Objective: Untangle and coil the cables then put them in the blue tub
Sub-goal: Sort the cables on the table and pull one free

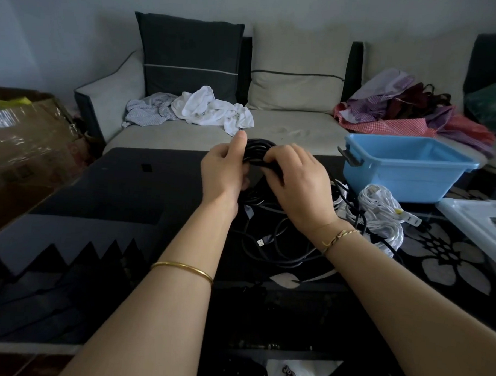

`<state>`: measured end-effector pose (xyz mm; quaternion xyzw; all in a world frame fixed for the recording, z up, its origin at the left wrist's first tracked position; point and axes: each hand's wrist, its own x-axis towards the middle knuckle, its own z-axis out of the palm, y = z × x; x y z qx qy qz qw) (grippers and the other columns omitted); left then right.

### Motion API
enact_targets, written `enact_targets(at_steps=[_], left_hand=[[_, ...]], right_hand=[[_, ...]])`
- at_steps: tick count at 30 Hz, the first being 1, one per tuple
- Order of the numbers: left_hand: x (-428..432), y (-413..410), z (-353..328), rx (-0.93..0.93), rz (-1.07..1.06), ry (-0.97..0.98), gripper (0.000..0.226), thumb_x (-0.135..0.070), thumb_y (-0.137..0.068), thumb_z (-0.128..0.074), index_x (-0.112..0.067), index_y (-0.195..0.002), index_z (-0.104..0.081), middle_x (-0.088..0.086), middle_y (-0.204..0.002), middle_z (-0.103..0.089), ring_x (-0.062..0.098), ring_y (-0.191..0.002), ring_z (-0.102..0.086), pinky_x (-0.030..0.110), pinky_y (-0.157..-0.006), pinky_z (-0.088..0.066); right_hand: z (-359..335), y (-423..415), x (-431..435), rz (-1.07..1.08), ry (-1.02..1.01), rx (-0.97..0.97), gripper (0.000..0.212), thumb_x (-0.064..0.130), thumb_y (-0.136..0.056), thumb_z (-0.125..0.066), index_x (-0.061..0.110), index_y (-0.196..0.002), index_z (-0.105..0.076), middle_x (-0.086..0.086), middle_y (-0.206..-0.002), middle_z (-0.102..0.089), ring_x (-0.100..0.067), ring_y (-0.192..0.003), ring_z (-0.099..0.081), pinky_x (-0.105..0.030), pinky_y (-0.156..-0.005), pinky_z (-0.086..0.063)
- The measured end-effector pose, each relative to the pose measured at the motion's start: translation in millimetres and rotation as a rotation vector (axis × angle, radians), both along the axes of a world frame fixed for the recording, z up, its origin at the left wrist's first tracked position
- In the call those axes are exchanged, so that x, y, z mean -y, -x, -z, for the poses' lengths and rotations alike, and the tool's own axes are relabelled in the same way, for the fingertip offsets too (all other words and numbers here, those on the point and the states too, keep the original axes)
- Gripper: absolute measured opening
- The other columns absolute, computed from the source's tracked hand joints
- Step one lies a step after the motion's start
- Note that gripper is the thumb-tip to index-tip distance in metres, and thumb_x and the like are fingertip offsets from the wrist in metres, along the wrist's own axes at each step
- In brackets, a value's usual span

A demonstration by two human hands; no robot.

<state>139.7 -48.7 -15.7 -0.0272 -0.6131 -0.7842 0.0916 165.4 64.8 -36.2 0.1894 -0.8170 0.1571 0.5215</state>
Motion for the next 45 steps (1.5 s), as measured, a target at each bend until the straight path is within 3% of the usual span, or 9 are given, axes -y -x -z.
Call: enact_targets(at_steps=[6, 12, 16, 20, 23, 33, 38, 41, 45], left_hand=[[-4.7, -4.2, -2.1, -0.079, 0.022, 0.017, 0.033, -0.03, -0.095, -0.055, -0.01, -0.07, -0.049, 0.003, -0.052, -0.036, 0.011, -0.042, -0.03, 0.022, -0.039, -0.026], [-5.8, -1.9, 1.1, -0.137, 0.006, 0.132, 0.037, -0.03, -0.094, -0.056, -0.01, -0.063, -0.055, -0.001, -0.049, -0.04, 0.01, -0.041, -0.034, 0.021, -0.04, -0.029], [-7.1, -2.1, -0.9, -0.202, -0.011, 0.186, 0.043, -0.036, -0.089, -0.058, 0.005, -0.076, -0.054, 0.02, -0.064, -0.05, 0.03, -0.056, -0.05, 0.039, -0.053, -0.043], [-9.2, -2.4, 0.1, -0.048, 0.031, 0.216, 0.046, -0.04, -0.094, -0.054, -0.007, -0.063, -0.048, 0.005, -0.051, -0.044, 0.014, -0.04, -0.037, 0.02, -0.04, -0.034], [-10.6, -1.1, 2.2, 0.034, 0.086, 0.23, 0.049, -0.045, -0.094, -0.051, -0.008, -0.062, -0.055, 0.001, -0.05, -0.054, 0.012, -0.036, -0.04, 0.02, -0.041, -0.035], [-9.1, -0.4, 3.7, -0.185, 0.022, 0.224, 0.026, -0.029, -0.092, -0.059, -0.005, -0.081, -0.061, -0.009, -0.06, -0.05, 0.005, -0.051, -0.044, 0.019, -0.051, -0.036], [-6.2, 2.0, 7.5, -0.203, 0.041, 0.136, 0.038, -0.025, -0.091, -0.061, 0.011, -0.083, -0.052, 0.007, -0.072, -0.041, 0.02, -0.064, -0.034, 0.03, -0.054, -0.027], [-4.5, 2.7, 10.3, -0.153, 0.039, 0.081, 0.021, -0.022, -0.09, -0.063, -0.002, -0.083, -0.063, -0.006, -0.073, -0.057, 0.007, -0.063, -0.048, 0.021, -0.058, -0.037], [-4.5, 2.8, 13.7, -0.113, 0.049, 0.067, 0.006, -0.022, -0.088, -0.065, -0.023, -0.088, -0.071, -0.009, -0.08, -0.068, 0.005, -0.068, -0.06, 0.019, -0.06, -0.043]], right_hand=[[-9.9, -4.0, 0.9, 0.034, 0.109, 0.089, 0.016, 0.008, -0.075, -0.07, 0.003, -0.084, -0.058, -0.013, -0.109, -0.058, -0.029, -0.068, -0.059, -0.035, -0.044, -0.047], [-6.6, -2.2, 2.1, 0.143, 0.029, 0.063, 0.02, 0.01, -0.071, -0.071, 0.004, -0.079, -0.054, -0.01, -0.081, -0.058, -0.029, -0.052, -0.051, -0.03, -0.038, -0.038], [-6.0, 0.8, 3.6, 0.242, 0.0, -0.007, 0.026, 0.002, -0.064, -0.076, 0.004, -0.074, -0.051, -0.011, -0.081, -0.058, -0.028, -0.049, -0.049, -0.024, -0.034, -0.029], [-4.0, 3.3, 1.9, 0.382, -0.071, -0.081, 0.027, 0.004, -0.06, -0.077, 0.007, -0.07, -0.052, -0.006, -0.079, -0.061, -0.023, -0.048, -0.05, -0.021, -0.038, -0.02], [-0.9, 5.1, -0.1, 0.422, -0.096, -0.097, 0.029, 0.005, -0.057, -0.077, 0.009, -0.069, -0.051, -0.005, -0.075, -0.059, -0.022, -0.049, -0.05, -0.023, -0.041, -0.022], [1.5, 6.0, 0.4, 0.361, -0.053, -0.015, 0.031, 0.007, -0.057, -0.078, 0.007, -0.067, -0.049, -0.009, -0.07, -0.055, -0.027, -0.043, -0.046, -0.023, -0.041, -0.021], [0.7, 3.0, 2.0, 0.201, 0.004, 0.041, 0.022, 0.014, -0.065, -0.068, 0.004, -0.072, -0.05, -0.011, -0.075, -0.053, -0.029, -0.044, -0.044, -0.026, -0.035, -0.03], [-0.2, 0.6, 2.8, 0.063, 0.153, 0.228, 0.023, 0.011, -0.071, -0.068, 0.011, -0.079, -0.046, -0.004, -0.085, -0.048, -0.025, -0.057, -0.047, -0.033, -0.046, -0.038], [-9.7, -1.3, 9.8, -0.123, 0.683, 0.445, 0.011, 0.021, -0.075, -0.054, 0.015, -0.083, -0.049, 0.005, -0.089, -0.049, -0.003, -0.073, -0.045, -0.031, -0.072, -0.043]])
